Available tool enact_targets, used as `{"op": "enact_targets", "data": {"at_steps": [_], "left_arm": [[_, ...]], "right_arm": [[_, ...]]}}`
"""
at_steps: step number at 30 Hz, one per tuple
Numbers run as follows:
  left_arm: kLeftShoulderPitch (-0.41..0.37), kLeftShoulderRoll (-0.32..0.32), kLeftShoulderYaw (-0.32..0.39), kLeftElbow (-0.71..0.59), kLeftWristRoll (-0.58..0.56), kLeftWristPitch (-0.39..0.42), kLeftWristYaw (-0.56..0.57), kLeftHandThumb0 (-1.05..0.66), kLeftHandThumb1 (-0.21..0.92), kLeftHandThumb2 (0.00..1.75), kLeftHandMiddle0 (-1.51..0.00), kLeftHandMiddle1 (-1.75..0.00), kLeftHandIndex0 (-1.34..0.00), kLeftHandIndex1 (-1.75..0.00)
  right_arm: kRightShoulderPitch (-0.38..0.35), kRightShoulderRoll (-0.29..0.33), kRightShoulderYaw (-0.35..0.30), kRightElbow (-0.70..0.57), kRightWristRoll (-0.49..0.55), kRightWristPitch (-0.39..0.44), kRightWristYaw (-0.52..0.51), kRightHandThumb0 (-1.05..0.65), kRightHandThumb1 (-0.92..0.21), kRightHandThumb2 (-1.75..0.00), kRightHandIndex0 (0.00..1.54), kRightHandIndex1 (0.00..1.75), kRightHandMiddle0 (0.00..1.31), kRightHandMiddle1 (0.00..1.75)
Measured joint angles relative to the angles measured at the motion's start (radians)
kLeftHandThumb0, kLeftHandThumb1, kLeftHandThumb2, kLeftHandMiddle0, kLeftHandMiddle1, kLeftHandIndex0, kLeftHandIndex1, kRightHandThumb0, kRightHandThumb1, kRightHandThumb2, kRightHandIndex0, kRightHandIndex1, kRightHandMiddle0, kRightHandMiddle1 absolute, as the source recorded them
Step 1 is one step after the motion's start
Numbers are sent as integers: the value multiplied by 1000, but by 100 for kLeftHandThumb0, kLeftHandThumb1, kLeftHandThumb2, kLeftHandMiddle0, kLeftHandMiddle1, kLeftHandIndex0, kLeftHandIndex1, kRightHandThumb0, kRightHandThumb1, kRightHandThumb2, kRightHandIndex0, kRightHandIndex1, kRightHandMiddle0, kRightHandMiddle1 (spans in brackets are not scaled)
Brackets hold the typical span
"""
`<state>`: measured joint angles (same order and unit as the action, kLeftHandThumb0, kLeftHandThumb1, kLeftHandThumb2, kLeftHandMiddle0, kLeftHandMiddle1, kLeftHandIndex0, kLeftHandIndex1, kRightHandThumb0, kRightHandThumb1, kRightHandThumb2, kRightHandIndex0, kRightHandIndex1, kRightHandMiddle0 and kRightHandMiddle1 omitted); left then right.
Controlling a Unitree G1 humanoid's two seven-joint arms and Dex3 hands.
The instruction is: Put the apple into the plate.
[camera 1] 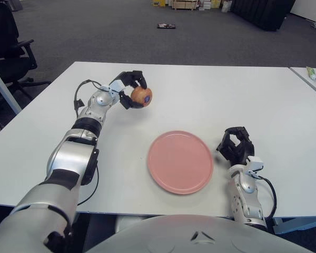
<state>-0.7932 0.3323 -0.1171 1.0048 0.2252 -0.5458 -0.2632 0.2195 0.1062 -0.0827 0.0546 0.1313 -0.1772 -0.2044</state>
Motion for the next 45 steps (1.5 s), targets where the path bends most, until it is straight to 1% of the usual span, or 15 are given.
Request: {"op": "enact_targets", "data": {"at_steps": [3,10,13,16,20,24,28,32,41,45], "left_arm": [[27,2,0,-71,-9,-22,-6,-4,23,147,-136,-175,-114,-175],[155,-3,0,-322,-46,-28,-44,-5,22,147,-136,-175,-115,-175],[204,-7,-4,-407,-69,-44,-69,-5,22,147,-136,-175,-115,-175],[237,-8,-11,-475,-92,-68,-102,-5,21,147,-135,-175,-116,-175],[283,-6,-41,-590,-118,-90,-154,-5,21,148,-133,-175,-115,-175],[335,-15,-94,-694,-145,-155,-210,-7,22,146,-131,-175,-113,-175],[377,-28,-141,-750,-154,-210,-250,-8,23,144,-130,-175,-111,-175],[387,-30,-175,-753,-164,-253,-296,-10,25,141,-128,-175,-108,-175],[386,14,-249,-792,-166,-313,-400,-9,25,140,-126,-175,-104,-175],[394,26,-279,-819,-161,-350,-417,-10,27,139,-125,-175,-103,-175]], "right_arm": [[-1,0,0,-1,0,3,0,-41,-57,-101,97,175,42,175],[-3,0,2,-5,0,8,-1,-41,-57,-101,97,175,42,175],[-3,0,2,-8,-1,12,-4,-41,-57,-101,97,175,42,175],[-3,0,2,-11,-1,15,-8,-41,-56,-101,97,175,42,175],[-3,0,3,-13,-1,19,-10,-41,-56,-102,97,175,42,175],[-4,0,5,-17,-1,24,-11,-41,-56,-102,97,175,42,175],[-4,0,8,-21,-1,31,-10,-41,-56,-102,97,175,42,175],[-4,0,9,-24,0,33,-7,-41,-56,-102,97,175,42,175],[0,0,9,-34,2,46,-5,-41,-56,-101,96,175,42,175],[1,0,8,-34,4,46,-6,-41,-57,-101,96,175,42,175]]}}
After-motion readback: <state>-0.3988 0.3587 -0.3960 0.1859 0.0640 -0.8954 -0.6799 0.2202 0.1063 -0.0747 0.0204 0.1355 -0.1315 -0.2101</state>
